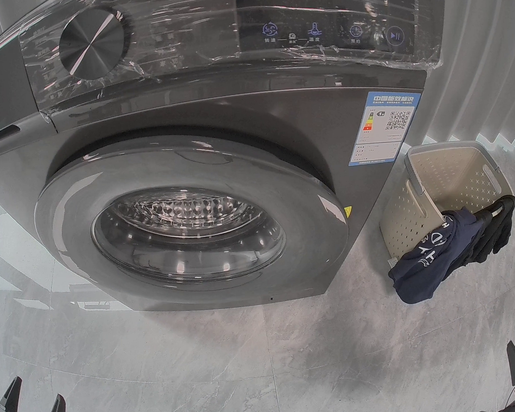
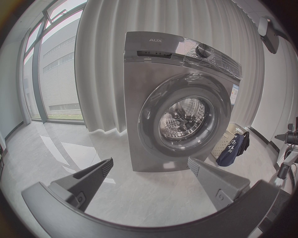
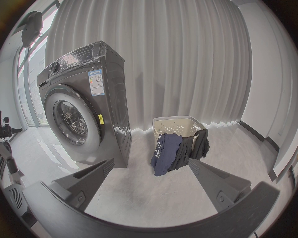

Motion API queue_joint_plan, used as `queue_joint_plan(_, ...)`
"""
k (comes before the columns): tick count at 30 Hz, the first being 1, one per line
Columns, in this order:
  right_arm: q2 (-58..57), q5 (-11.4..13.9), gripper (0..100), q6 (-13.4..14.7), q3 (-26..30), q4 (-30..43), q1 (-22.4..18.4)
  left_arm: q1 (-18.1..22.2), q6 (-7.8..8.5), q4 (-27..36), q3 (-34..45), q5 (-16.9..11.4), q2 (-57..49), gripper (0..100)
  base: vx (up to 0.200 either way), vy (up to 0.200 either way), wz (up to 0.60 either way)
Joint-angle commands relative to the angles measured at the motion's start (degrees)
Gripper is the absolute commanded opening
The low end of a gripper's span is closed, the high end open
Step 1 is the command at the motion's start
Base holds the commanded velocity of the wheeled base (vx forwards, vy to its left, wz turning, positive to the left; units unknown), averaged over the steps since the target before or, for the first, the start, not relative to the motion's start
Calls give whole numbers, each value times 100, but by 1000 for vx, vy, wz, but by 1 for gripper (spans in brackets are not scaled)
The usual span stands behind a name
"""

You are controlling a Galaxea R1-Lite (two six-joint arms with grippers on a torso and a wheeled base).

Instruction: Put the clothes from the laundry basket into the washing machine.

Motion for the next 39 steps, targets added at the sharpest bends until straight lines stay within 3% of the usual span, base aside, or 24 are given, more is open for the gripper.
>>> queue_joint_plan(1, -94, 1, 100, -4, 101, -1, 0, 0, -1, 4, 92, 1, -68, 100, 0, 0, 600)
queue_joint_plan(7, -94, 1, 100, -4, 101, -1, 0, 0, 7, -5, 92, 1, -68, 100, 0, 0, 200)
queue_joint_plan(13, -94, 1, 100, 5, 101, -1, 0, 0, -1, 4, 92, 1, -68, 100, 0, 200, 0)
queue_joint_plan(31, -94, 1, 100, -4, 101, -1, 0, 0, -1, 4, 92, 1, -68, 100, 0, 0, 100)
queue_joint_plan(39, -94, 1, 100, -4, 101, -1, 0, 0, -1, 4, 92, 1, -68, 100, 0, 150, 0)
